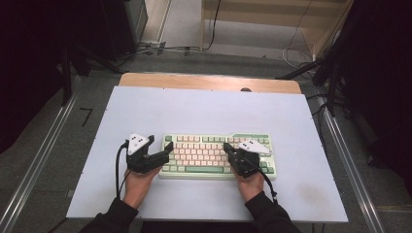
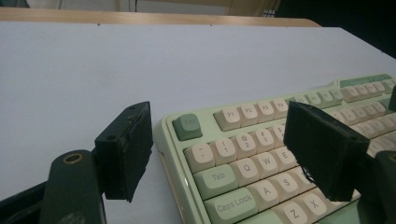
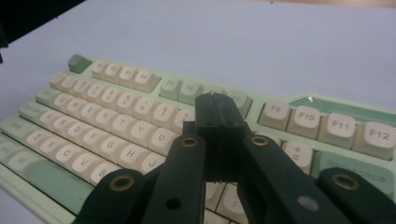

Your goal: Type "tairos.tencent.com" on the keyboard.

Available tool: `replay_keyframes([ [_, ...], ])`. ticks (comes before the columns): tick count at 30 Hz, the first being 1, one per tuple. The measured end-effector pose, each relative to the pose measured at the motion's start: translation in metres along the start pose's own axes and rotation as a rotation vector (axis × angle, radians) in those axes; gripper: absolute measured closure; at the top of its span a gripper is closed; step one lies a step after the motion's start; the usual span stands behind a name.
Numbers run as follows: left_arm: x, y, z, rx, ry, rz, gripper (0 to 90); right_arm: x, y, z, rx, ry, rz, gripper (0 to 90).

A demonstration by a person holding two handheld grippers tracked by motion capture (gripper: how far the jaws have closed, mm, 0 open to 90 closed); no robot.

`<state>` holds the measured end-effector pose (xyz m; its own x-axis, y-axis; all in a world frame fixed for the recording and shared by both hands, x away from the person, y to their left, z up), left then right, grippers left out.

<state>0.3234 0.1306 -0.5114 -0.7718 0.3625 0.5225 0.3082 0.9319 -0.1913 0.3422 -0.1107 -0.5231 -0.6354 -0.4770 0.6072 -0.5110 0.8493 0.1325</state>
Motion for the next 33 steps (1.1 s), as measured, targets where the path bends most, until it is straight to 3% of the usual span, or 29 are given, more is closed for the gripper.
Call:
replay_keyframes([
  [5, -0.001, -0.001, 0.001, -0.006, 0.003, 0.002, 24.2, 0.005, -0.008, -0.004, -0.017, 0.002, -0.021, 45.4],
  [9, -0.001, -0.002, 0.001, -0.006, 0.004, 0.004, 25.7, 0.007, -0.012, -0.006, -0.014, 0.012, -0.022, 29.6],
  [17, -0.003, -0.005, 0.002, -0.022, 0.011, 0.013, 27.9, 0.013, -0.018, -0.01, -0.024, -0.005, -0.01, 24.2],
  [21, -0.002, -0.007, 0.002, -0.025, 0.005, 0.022, 33.4, 0.014, -0.019, -0.01, -0.025, -0.005, -0.009, 23.0],
  [23, -0.002, -0.009, 0.003, -0.033, 0.003, 0.035, 41.7, 0.014, -0.02, -0.01, -0.028, -0.004, -0.008, 23.0],
  [29, -0.002, -0.02, 0.004, -0.06, 0.017, 0.114, 79.2, 0.015, -0.02, -0.011, -0.031, -0.007, -0.008, 22.4],
  [31, -0.004, -0.025, 0.006, -0.086, 0.027, 0.133, 88.5, 0.015, -0.02, -0.011, -0.029, -0.005, -0.006, 22.2],
  [33, -0.006, -0.029, 0.008, -0.1, 0.039, 0.149, 90.0, 0.016, -0.021, -0.012, -0.027, -0.009, -0.007, 22.2],
])
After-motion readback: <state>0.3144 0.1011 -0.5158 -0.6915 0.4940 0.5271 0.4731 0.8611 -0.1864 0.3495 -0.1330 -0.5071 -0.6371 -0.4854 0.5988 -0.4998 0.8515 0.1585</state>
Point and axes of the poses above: each handheld gripper's, and its own axes: x roughly backward along the jaws, z roughly out of its underside, y roughly to its left, the point moved 8 cm from there along -x, roughly forward along the jaws, and after that the axes turned 7 degrees about y, right-handed, at the moved point
